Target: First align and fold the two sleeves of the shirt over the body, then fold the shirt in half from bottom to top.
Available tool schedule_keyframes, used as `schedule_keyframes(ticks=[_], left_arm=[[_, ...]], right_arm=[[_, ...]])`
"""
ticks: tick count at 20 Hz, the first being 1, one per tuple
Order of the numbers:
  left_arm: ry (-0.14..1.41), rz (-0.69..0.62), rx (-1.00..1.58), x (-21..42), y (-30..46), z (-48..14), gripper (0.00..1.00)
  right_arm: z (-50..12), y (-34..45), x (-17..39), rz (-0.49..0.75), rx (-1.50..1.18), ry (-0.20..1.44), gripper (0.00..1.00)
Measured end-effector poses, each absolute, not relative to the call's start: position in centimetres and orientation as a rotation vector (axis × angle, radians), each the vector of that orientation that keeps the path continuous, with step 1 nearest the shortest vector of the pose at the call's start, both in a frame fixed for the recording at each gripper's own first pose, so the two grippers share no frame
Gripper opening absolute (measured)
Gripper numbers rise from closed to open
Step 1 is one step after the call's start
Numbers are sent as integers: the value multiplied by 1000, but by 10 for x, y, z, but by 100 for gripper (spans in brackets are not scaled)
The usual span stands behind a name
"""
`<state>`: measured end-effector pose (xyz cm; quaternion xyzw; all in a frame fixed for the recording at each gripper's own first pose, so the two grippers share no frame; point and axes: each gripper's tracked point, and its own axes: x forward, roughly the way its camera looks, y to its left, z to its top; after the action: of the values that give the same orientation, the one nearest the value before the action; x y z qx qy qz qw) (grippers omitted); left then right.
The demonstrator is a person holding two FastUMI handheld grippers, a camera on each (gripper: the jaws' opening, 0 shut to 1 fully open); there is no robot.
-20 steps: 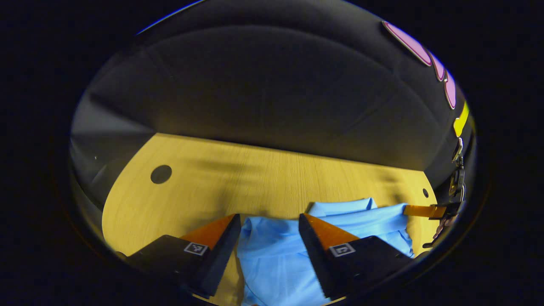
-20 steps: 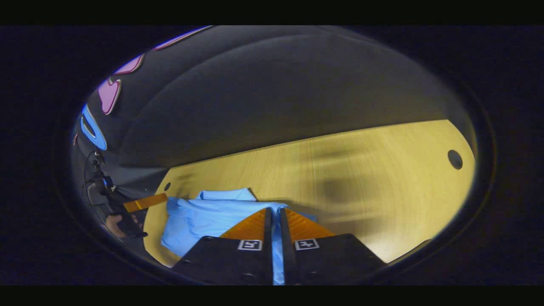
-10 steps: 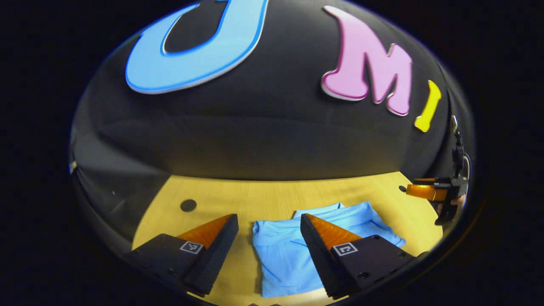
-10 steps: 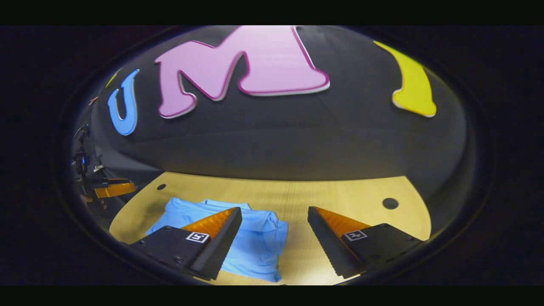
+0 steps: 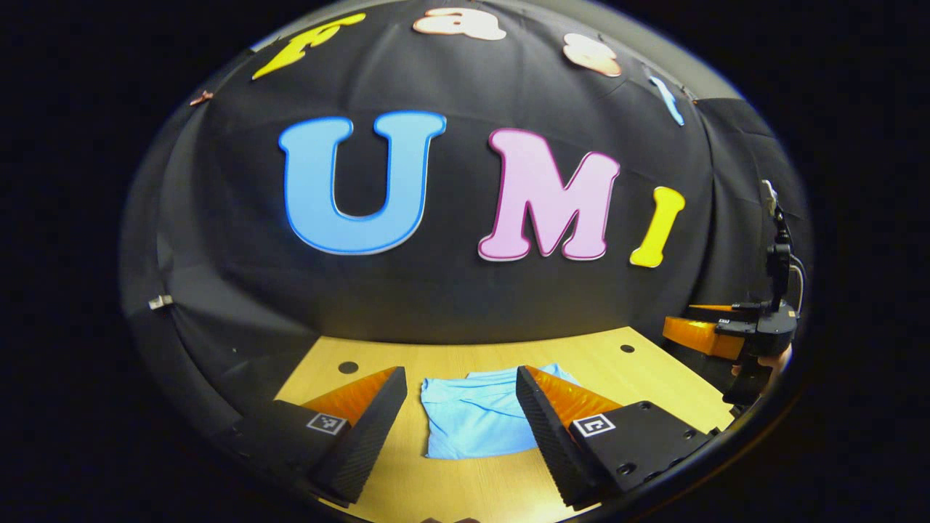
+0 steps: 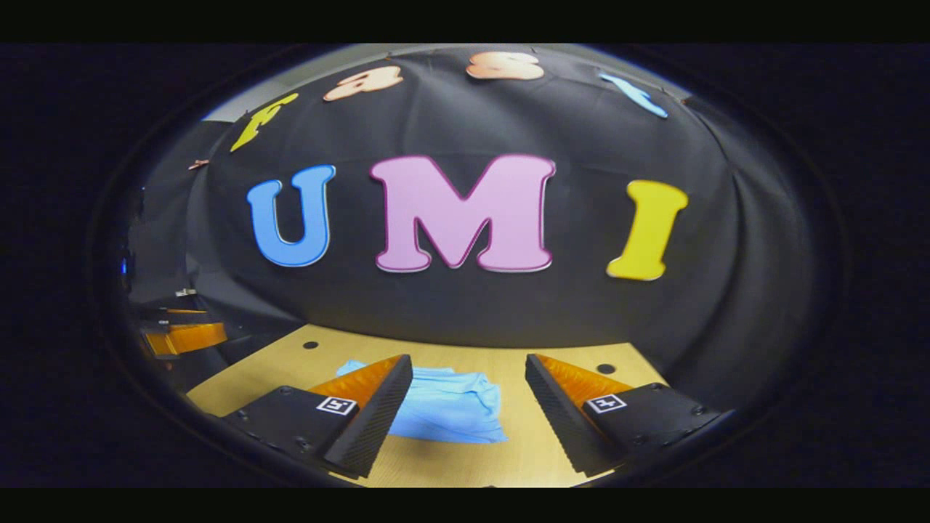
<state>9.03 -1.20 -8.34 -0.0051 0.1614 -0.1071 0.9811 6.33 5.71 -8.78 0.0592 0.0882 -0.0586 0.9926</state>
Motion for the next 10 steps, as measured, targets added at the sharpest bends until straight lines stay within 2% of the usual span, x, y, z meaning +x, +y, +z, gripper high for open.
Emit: schedule_keyframes(ticks=[3,4,6,7,8,10], left_arm=[[266,-185,-33,41,-2,-51,97],[248,-169,-39,26,4,-44,97],[209,-157,-49,-2,7,-31,97],[188,-148,-44,-11,11,-25,97],[172,-143,-35,-19,11,-21,97],[146,-146,-35,-42,8,-8,97]], right_arm=[[-53,72,11,-176,137,92,97],[-46,77,-6,-188,143,80,93],[-32,89,-36,-191,137,58,94],[-26,93,-50,-194,125,50,97],[-21,98,-63,-192,117,47,94],[-12,107,-82,-174,102,41,97]])
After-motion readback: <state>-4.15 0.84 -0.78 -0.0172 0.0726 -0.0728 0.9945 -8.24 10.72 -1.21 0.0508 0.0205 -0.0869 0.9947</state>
